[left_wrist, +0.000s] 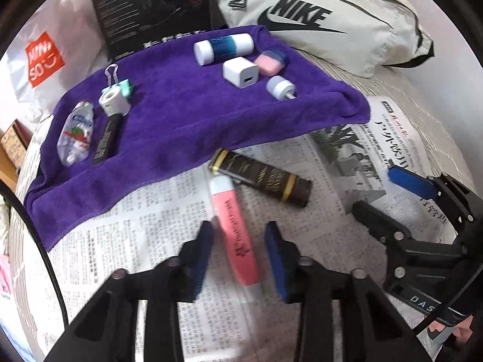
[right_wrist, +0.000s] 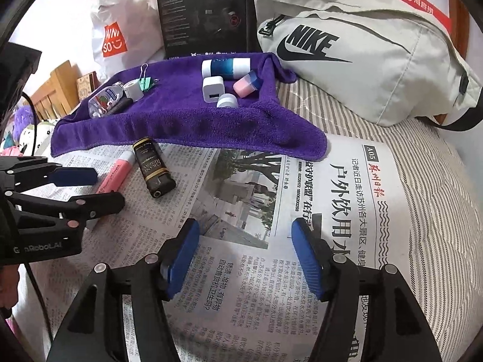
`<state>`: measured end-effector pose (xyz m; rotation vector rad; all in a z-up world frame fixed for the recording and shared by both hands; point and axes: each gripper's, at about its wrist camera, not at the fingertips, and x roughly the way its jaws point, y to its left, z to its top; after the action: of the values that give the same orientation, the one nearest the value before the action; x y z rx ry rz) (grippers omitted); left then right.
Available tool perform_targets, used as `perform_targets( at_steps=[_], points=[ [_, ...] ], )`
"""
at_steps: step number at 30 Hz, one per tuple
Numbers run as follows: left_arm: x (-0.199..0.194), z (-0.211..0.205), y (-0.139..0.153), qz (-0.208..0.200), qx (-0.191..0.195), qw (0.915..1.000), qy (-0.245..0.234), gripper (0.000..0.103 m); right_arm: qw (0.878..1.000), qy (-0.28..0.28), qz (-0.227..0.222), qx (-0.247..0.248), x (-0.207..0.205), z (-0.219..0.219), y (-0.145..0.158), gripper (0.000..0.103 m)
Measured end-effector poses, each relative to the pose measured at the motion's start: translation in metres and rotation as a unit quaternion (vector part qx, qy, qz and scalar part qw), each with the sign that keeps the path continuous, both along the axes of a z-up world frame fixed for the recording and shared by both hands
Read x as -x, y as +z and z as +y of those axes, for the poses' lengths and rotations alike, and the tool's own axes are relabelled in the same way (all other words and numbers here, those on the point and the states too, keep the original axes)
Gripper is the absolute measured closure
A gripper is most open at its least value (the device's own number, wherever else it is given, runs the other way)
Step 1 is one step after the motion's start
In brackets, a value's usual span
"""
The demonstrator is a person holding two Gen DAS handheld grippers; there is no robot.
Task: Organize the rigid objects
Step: 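Grasp the pink highlighter with the left tool, then grasp the gold-black Grand Reserve tube with the right tool while the left tool lifts the highlighter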
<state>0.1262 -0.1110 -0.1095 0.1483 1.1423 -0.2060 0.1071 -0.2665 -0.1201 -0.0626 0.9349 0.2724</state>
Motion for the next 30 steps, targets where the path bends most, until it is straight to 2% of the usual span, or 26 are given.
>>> perform_targets(
  at_steps=[5,8,18,24,27,30],
  points=[
    [0.002,0.007,0.001,-0.004,0.024,0.9997,0.006,0.086,1.0,0.002,0.0,0.0,0.0,0.0,-0.001,0.038],
    [0.001,0.019,0.002,0.004,0.045,0.9989,0.013,0.087,1.0,0.003,0.001,-0.001,0.0,0.001,-0.001,0.037],
    [0.01,0.067,0.005,0.004,0.033,0.9989,0.034,0.087,1.0,0.009,0.001,0.011,-0.001,0.004,0.001,0.037],
    [0.01,0.091,-0.001,0.006,0.057,0.9968,0.057,0.087,0.998,0.053,0.019,-0.016,-0.014,0.017,0.012,0.037],
    [0.01,0.097,-0.001,0.008,0.064,0.9962,0.059,0.087,0.996,0.086,0.013,0.002,-0.024,0.036,0.015,0.037],
    [0.01,0.103,0.0,0.01,0.088,0.994,0.064,0.087,0.993,0.116,0.01,0.021,-0.033,0.053,0.013,0.039]
  ],
)
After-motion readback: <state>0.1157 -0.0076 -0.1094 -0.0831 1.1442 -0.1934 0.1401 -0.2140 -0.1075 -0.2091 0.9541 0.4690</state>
